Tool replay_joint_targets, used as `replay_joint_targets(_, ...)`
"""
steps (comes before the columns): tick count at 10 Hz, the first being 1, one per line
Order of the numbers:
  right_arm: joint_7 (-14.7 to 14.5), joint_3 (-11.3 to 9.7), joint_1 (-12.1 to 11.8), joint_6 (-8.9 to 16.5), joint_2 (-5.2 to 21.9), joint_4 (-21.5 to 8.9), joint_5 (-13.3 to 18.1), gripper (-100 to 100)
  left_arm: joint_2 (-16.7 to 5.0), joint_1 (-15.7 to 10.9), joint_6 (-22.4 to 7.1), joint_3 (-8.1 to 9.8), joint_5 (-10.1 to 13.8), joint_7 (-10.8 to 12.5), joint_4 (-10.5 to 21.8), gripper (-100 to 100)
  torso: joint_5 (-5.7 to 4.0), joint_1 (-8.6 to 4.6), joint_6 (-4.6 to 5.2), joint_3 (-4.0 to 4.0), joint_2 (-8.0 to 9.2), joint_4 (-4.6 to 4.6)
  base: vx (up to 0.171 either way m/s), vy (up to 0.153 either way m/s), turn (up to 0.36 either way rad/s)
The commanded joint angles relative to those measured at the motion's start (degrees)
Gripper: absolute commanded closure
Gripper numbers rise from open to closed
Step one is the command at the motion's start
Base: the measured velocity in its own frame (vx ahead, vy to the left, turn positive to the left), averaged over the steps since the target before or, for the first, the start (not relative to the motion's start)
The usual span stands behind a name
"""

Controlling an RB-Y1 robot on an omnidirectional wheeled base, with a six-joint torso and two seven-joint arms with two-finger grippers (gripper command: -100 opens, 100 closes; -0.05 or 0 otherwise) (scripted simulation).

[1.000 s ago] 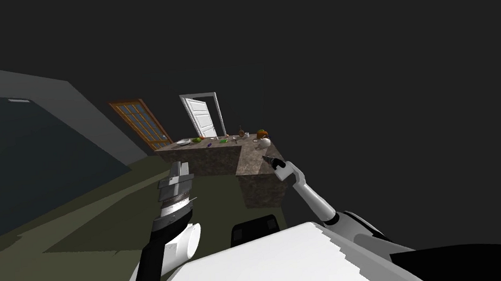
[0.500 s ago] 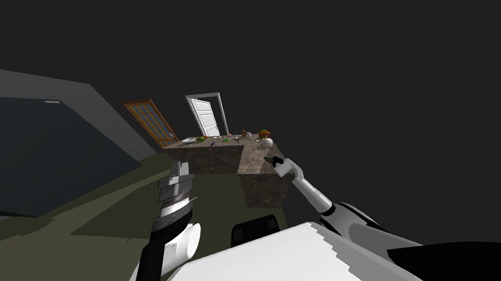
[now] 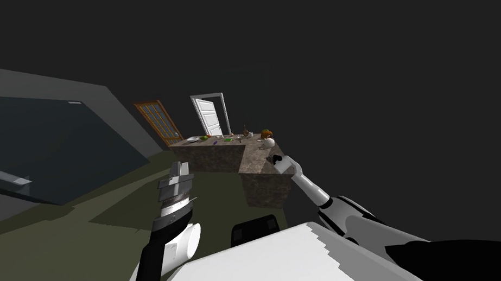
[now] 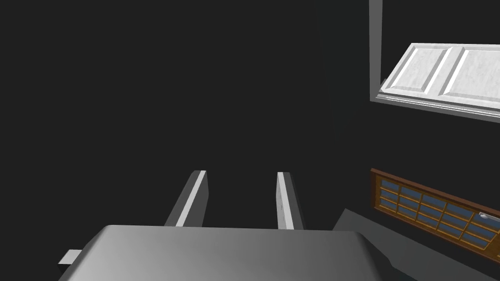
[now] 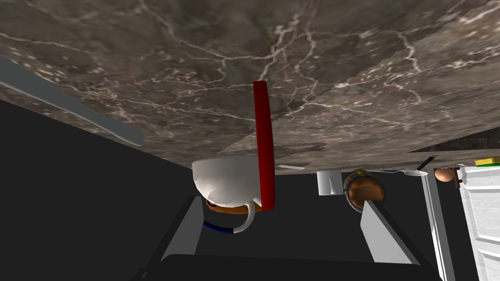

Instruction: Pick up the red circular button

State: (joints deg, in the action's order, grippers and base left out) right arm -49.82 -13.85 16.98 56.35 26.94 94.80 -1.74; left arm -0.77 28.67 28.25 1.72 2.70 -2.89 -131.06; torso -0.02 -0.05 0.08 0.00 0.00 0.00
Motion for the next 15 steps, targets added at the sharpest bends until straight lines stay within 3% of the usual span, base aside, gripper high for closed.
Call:
replay_joint_targets(1,-0.8,-0.2,0.8,1.6,0.6,-0.5,-0.2,-100,0.0,0.0,0.0,0.00,0.0,0.0,0.0,0,0.00,0.00,0.00,0.00,0.00,0.00,-0.010,-0.008,0.055)
replay_joint_targets(2,-0.5,-0.1,0.6,0.9,0.4,-0.5,-0.2,-100,0.0,0.0,0.0,0.00,0.0,0.0,0.0,0,0.00,0.01,0.00,0.00,0.00,0.00,-0.004,-0.004,0.011)
replay_joint_targets(3,-0.6,-0.1,0.6,1.1,0.4,-0.5,-0.2,0,0.0,0.0,0.0,0.00,0.0,0.0,0.0,0,0.00,0.03,0.01,-0.01,-0.01,0.00,0.000,0.000,0.000)
replay_joint_targets(4,2.2,-1.4,-1.5,-1.8,3.3,-0.3,-0.6,-100,0.0,0.0,0.0,0.00,0.0,0.0,0.0,0,0.01,0.04,0.01,-0.01,-0.02,-0.01,0.014,0.062,0.104)
replay_joint_targets(6,3.9,-1.4,-1.5,-2.1,5.4,-0.3,-0.6,-100,0.0,0.0,0.0,-0.01,0.0,0.0,0.0,0,0.07,0.30,0.01,-0.07,-0.12,-0.02,0.032,0.059,0.016)
replay_joint_targets(7,6.2,-2.7,-3.7,-4.4,8.0,-0.1,-1.1,-100,0.0,0.0,0.0,0.00,0.0,0.0,0.0,0,0.05,0.20,0.01,-0.08,-0.13,-0.03,0.043,0.064,0.094)
replay_joint_targets(9,8.4,-2.7,-3.7,-5.2,10.4,-0.1,-1.1,-100,0.0,0.0,0.0,0.00,0.0,0.0,0.0,0,0.06,0.27,0.00,-0.10,-0.17,-0.04,0.027,0.051,0.020)
replay_joint_targets(10,10.4,-4.1,-5.9,-8.1,12.5,0.1,-1.5,-100,0.0,0.0,0.0,0.00,0.0,0.0,0.0,0,0.05,0.18,0.01,-0.07,-0.11,-0.03,0.040,0.078,0.071)
replay_joint_targets(12,12.9,-4.1,-5.9,-8.3,15.3,0.1,-1.5,-100,0.0,0.0,0.0,0.00,0.0,0.0,0.0,0,0.07,0.31,0.00,-0.08,-0.14,-0.03,0.023,0.053,0.031)
replay_joint_targets(13,14.9,-5.4,-8.0,-11.0,17.4,0.2,-2.0,-100,0.0,0.0,0.0,0.00,0.0,0.0,0.0,0,0.05,0.18,0.01,-0.05,-0.09,-0.02,0.029,0.058,0.087)
replay_joint_targets(15,17.4,-5.4,-8.0,-11.5,20.3,0.2,-2.0,-100,0.0,0.0,0.0,0.00,0.0,0.0,0.0,0,0.07,0.27,0.00,-0.08,-0.14,-0.03,0.029,0.052,0.022)
